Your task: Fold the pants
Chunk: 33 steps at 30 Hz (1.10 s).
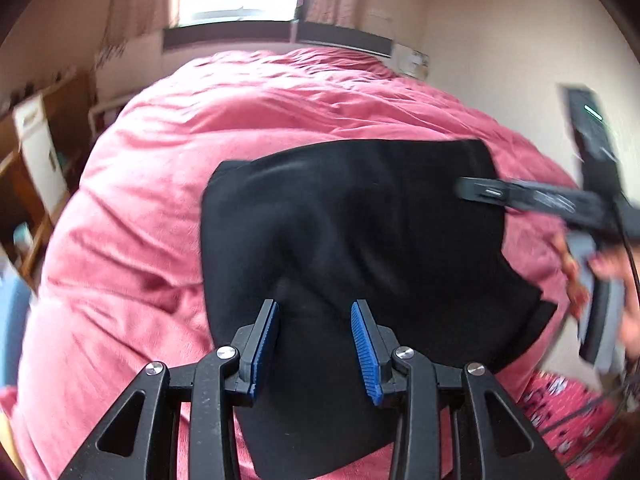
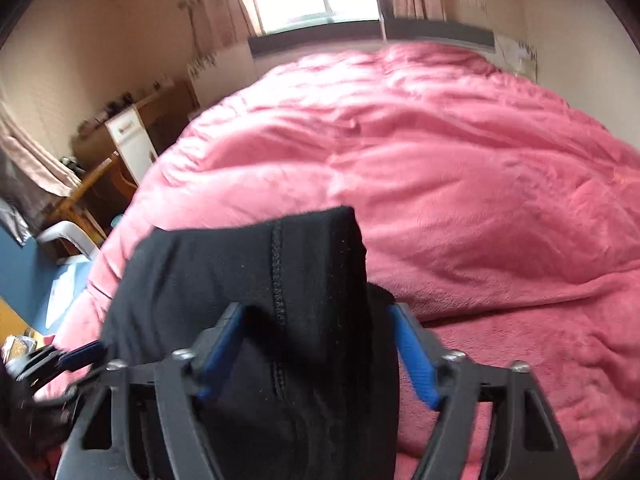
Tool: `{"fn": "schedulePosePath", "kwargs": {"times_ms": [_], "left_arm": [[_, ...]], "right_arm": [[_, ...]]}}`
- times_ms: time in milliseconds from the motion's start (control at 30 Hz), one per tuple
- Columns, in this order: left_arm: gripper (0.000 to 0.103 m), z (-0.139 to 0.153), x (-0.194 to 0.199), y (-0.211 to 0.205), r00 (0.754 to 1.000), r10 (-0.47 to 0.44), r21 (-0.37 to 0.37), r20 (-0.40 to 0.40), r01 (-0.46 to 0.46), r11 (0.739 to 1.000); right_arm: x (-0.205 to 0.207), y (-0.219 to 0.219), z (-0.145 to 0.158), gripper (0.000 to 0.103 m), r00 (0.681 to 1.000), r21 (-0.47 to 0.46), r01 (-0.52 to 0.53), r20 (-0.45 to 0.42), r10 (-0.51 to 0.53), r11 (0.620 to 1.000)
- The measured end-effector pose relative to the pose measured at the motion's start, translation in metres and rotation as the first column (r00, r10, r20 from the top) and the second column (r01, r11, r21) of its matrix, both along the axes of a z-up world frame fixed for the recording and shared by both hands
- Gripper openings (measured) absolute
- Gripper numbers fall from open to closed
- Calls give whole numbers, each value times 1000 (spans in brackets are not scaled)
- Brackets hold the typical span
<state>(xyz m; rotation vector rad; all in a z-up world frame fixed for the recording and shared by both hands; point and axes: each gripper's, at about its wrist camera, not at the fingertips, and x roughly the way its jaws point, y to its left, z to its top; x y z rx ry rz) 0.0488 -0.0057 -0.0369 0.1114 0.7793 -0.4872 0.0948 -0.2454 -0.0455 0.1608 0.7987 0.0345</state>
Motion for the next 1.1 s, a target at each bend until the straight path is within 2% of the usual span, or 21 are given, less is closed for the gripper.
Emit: {"fn": "schedulePosePath", "kwargs": {"times_ms": [33, 67, 167, 267, 300, 400, 467, 533, 600, 667, 767, 833, 933, 1067, 1100], "left_arm": [[38, 1, -3, 0, 1000, -25, 14, 14, 25, 1000], [38, 0, -4, -3, 999, -49, 29, 25, 48, 998], [40, -4, -7, -16, 991, -118, 105, 64, 110, 988], [41, -18, -6, -33, 984, -157, 199, 81, 138, 970], [41, -19, -6, -35, 984, -156, 208, 81, 136, 969], [41, -15, -6, -27, 988, -144, 146, 56, 134, 980], [41, -10, -4, -19, 992, -121, 93, 32, 118, 989], [41, -4, -3, -8, 996, -92, 18, 17, 92, 996], [41, 3, 0, 2, 999, -49, -53, 11, 50, 997], [41, 9, 1, 8, 1000, -15, -91, 20, 17, 996], [41, 10, 4, 10, 1000, 14, -90, 17, -13, 996], [41, 7, 4, 8, 1000, 25, -62, -5, -25, 998], [41, -2, 3, 6, 1000, 21, -32, -20, -21, 999], [41, -5, -2, 3, 1000, 2, -13, -9, -2, 1000], [41, -6, -3, 2, 1000, 1, -9, -9, -1, 1000]], "right_arm": [[6, -3, -5, 9, 999, 14, -2, -33, 2, 1000], [11, -7, -13, 9, 996, 11, 31, -84, -30, 999], [17, -29, -32, 8, 983, 105, 139, -134, -124, 985], [19, -45, -51, 14, 976, 167, 191, -135, -169, 967], [16, -49, -52, 15, 979, 197, 185, -120, -164, 963], [3, -59, -43, 29, 981, 247, 185, -102, -164, 951], [-16, -66, -29, 30, 977, 237, 213, -63, -204, 948], [-36, -67, -17, 30, 979, 243, 200, -12, -203, 949], [-57, -59, -4, 29, 989, 255, 128, 40, -143, 958], [-70, -41, 3, 28, 997, 211, 35, 59, -49, 977], [-75, -5, 3, 28, 996, 140, -86, 27, 83, 986], [-77, 13, -7, 28, 993, 114, -116, -21, 119, 987], [-75, 25, -23, 26, 989, 64, -96, -108, 103, 993], [-81, 16, -39, 10, 975, 25, -65, -211, 69, 998], [-81, 13, -43, 9, 973, 26, -64, -221, 68, 998]]}}
